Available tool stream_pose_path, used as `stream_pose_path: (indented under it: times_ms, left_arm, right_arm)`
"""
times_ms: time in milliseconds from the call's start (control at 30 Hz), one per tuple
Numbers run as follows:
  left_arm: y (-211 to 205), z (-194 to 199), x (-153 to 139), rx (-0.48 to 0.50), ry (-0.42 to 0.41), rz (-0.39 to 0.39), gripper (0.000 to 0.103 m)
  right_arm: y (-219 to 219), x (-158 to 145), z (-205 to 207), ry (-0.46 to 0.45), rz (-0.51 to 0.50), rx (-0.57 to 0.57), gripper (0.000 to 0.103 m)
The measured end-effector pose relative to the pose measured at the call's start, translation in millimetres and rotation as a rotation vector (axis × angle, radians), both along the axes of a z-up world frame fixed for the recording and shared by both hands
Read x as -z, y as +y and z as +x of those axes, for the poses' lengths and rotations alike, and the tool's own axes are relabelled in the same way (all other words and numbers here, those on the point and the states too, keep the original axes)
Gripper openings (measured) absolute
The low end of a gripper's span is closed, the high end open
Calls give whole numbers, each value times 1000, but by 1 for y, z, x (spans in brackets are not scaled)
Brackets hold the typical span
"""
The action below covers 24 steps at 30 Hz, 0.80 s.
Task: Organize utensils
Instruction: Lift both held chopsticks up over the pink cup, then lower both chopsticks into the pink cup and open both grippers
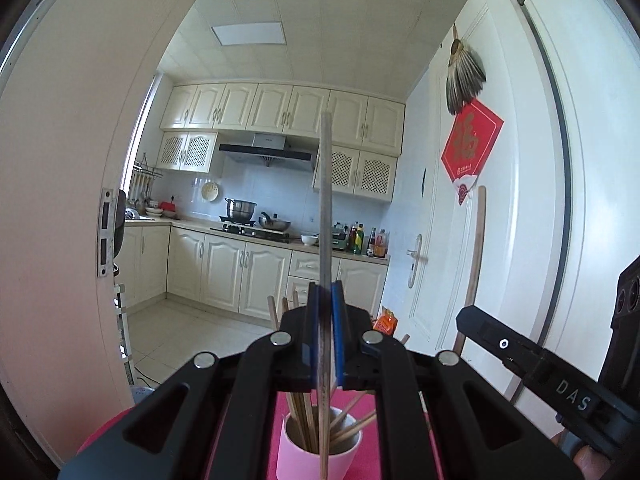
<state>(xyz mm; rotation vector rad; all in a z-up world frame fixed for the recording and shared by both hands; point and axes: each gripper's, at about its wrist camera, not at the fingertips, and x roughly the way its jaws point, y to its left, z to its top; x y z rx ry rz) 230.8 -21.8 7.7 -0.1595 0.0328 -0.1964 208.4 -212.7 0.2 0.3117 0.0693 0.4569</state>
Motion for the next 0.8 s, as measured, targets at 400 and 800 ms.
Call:
stream_pose_path:
  times_ms: [400,800]
  left_arm:
    - [-3,46,21,-41,-20,-20,7]
    - [-3,60,44,-46,34,15,7]
  right_arm:
    - [9,3,26,-105,23,66,6]
    - [17,16,39,-76,-9,47,6]
